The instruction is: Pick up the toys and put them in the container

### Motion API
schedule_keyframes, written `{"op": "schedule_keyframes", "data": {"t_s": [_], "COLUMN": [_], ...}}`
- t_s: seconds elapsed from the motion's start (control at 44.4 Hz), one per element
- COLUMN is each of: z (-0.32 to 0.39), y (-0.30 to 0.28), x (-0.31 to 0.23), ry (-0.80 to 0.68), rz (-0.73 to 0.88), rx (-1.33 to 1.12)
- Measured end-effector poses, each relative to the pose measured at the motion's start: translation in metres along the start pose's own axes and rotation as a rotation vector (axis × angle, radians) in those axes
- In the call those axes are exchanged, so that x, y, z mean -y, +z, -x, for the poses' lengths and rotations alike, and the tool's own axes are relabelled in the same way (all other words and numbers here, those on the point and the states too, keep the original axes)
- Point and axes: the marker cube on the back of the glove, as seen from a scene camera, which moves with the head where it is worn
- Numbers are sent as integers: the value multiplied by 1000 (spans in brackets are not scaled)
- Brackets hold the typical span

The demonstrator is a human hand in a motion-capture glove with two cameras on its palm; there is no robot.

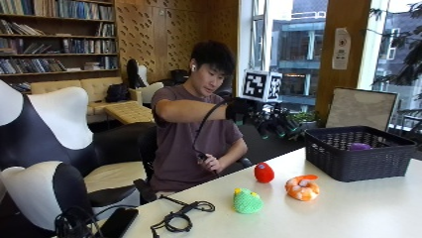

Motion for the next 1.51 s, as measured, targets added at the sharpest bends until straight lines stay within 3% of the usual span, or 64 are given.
{"op": "schedule_keyframes", "data": {"t_s": [0.135, 0.383, 0.608, 0.878, 1.081, 1.508], "z": [-12, -5, 2, 5, 8, 64], "y": [78, 219, 245, 241, 202, -48], "x": [-13, -37, -27, 0, 19, 44], "ry": [3, 50, 84, 90, 95, 4], "rz": [74, 282, -11, -124, -10, -261], "rx": [112, 95, 162, 236, 319, 183]}}
